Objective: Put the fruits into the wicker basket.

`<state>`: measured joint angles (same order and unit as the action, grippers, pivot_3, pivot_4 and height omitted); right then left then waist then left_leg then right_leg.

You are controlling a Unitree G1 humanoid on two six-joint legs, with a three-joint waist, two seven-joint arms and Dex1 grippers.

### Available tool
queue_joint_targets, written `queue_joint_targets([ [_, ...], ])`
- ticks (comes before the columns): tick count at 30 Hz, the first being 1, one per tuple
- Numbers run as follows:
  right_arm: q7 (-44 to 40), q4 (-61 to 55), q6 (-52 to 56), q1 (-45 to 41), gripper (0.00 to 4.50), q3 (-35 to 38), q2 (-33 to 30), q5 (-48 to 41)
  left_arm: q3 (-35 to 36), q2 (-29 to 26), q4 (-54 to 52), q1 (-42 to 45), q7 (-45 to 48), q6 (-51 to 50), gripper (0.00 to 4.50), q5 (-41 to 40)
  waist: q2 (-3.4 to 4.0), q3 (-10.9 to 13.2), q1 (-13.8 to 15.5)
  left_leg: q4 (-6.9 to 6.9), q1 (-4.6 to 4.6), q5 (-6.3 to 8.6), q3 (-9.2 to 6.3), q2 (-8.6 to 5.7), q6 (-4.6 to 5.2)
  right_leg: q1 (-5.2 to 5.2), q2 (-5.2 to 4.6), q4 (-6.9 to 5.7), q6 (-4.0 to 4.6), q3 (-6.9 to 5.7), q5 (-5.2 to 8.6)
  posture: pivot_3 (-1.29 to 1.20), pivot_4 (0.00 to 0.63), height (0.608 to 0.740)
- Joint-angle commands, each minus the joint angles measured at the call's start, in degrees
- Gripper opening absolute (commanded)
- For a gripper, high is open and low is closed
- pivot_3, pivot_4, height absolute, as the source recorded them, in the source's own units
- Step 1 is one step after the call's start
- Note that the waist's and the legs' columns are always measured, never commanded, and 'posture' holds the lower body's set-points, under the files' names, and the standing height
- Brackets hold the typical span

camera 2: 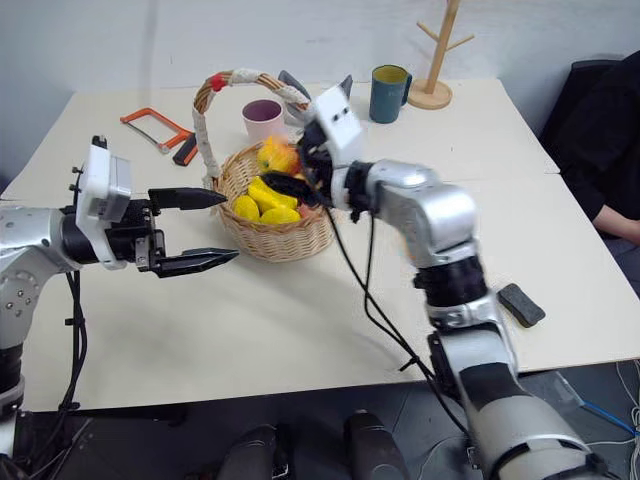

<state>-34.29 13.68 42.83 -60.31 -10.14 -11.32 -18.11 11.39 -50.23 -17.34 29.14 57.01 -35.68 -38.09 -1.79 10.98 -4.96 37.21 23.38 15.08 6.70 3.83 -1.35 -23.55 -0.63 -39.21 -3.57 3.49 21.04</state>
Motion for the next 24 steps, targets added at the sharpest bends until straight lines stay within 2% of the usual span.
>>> queue_joint_targets([
  [1,0.64,3.33,-6.39,-1.21,4.16,-2.12,0.45,4.87,0.58,0.4,-1.41,1.66,-0.64,0.61,4.5,-0.8,0.0,0.0,0.14,0.03,0.09,-0.01,-0.01,-0.01,0.01,-0.11,-0.03,-0.08,0.0,-0.01,0.0,0.0,0.15,0.74],
  [2,0.33,3.1,-7.39,-0.86,4.48,-2.9,0.17,5.93,0.36,0.6,-1.43,1.79,-0.68,0.74,4.5,-0.67,0.0,0.0,0.1,0.03,0.1,0.0,-0.01,-0.02,0.01,-0.13,-0.04,-0.08,0.0,-0.01,0.0,0.0,0.15,0.74],
  [6,-0.01,-4.77,-2.58,0.94,4.48,-0.28,-0.28,3.36,-0.44,1.58,-1.08,2.56,-0.68,1.09,4.5,-0.42,-0.01,0.0,0.04,0.04,0.07,-0.02,0.0,0.0,-0.01,-0.11,-0.01,-0.14,0.0,-0.01,0.0,0.0,0.15,0.74],
  [10,-1.26,-26.09,10.36,6.16,4.48,7.85,-9.2,-3.79,-2.06,3.35,-0.4,4.08,-0.13,1.35,4.5,-0.4,-0.01,0.0,0.42,0.01,0.04,-0.08,-0.05,0.04,-0.07,-0.13,0.04,-0.26,0.0,-0.03,0.0,0.0,0.15,0.74],
  [14,-2.03,-40.48,23.2,18.43,4.48,19.22,-22.82,-8.93,-3.27,4.87,-0.95,4.68,0.74,1.06,4.5,-1.25,-0.05,-0.03,1.54,-0.02,-0.05,-0.05,-0.13,0.0,-0.03,0.1,-0.01,-0.07,0.0,-0.08,0.0,0.0,0.15,0.74],
  [16,0.54,-41.99,27.04,23.02,4.48,25.34,-25.44,-9.22,-3.97,5.63,-1.14,5.09,1.16,1.03,4.5,-1.41,-0.07,-0.04,1.72,-0.02,-0.09,-0.04,-0.12,0.0,-0.01,0.2,0.0,0.06,0.0,-0.07,0.0,0.0,0.15,0.74],
  [18,5.49,-39.8,29.23,26.27,4.48,30.44,-24.46,-7.17,-5.17,6.66,-1.04,5.98,1.68,1.27,4.5,-1.23,-0.06,-0.04,1.51,-0.04,-0.1,-0.09,0.0,0.0,0.02,0.18,0.03,0.1,-0.02,0.03,-0.01,0.0,0.15,0.74],
  [21,8.62,-36.98,28.78,28.87,4.48,32.88,-22.5,-6.57,-6.77,7.79,-0.66,7.35,2.65,1.92,4.5,-0.42,-0.06,-0.04,1.03,-0.07,-0.22,-0.18,0.09,0.03,-0.06,0.15,0.12,-0.06,-0.03,0.12,-0.02,0.0,0.15,0.74],
  [24,10.99,-32.54,24.6,30.16,4.48,31.39,-20.57,-4.62,-7.9,8.74,0.17,8.99,3.21,2.39,4.5,-0.07,-0.06,-0.04,0.41,-0.12,-0.25,-0.25,0.06,0.05,-0.16,0.11,0.2,-0.14,-0.03,0.12,-0.01,0.0,0.15,0.74],
])
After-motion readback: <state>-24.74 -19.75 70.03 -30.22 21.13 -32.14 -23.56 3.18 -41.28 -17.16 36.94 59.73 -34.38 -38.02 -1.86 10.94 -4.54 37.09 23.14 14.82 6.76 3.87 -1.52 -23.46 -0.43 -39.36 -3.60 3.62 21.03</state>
